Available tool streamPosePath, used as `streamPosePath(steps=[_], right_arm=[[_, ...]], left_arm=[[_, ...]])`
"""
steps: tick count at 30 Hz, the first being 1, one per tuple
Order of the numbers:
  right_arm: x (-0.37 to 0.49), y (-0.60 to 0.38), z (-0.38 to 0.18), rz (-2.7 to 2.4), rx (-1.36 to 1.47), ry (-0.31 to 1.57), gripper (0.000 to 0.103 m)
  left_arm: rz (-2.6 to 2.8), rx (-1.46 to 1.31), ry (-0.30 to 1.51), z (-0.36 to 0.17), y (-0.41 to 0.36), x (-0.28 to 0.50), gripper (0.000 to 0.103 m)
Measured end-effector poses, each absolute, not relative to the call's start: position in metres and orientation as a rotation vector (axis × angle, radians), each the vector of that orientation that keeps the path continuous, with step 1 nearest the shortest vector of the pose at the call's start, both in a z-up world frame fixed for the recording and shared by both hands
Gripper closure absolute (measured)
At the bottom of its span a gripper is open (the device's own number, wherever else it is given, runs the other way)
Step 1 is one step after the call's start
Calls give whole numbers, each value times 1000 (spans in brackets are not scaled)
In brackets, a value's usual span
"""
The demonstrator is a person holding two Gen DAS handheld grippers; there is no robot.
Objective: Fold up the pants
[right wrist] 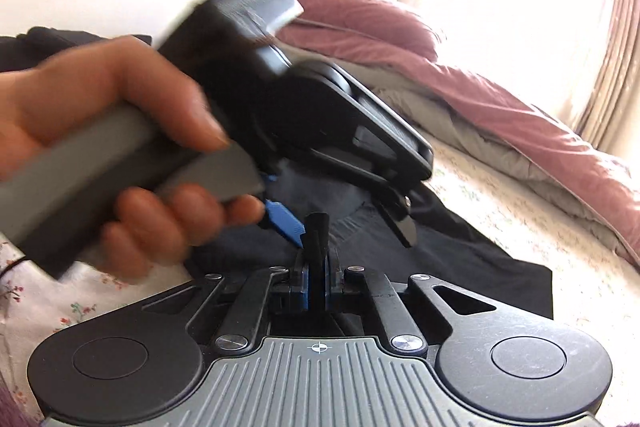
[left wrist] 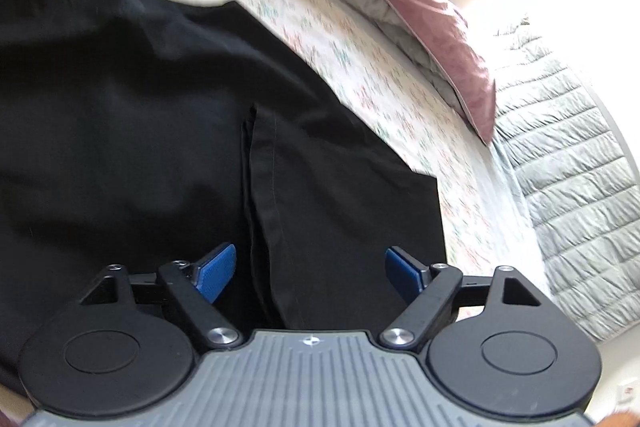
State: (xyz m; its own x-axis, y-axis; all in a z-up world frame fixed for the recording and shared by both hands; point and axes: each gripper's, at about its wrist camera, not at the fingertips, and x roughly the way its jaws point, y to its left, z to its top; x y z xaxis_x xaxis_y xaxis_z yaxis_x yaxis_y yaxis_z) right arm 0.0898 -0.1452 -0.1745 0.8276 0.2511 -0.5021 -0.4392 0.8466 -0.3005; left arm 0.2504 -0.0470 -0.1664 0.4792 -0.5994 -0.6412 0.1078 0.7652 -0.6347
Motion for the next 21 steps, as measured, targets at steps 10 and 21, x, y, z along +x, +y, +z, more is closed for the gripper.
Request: streamPosePath(steps=[10,21], right_arm=[[80,-135,-170,375,-409,436,101],[97,-120,-166,364,-268,437,101]], left_arm=[[-440,-440,883,-154,-47,262,93],[-475,-223,711,-119,-36,259,93]])
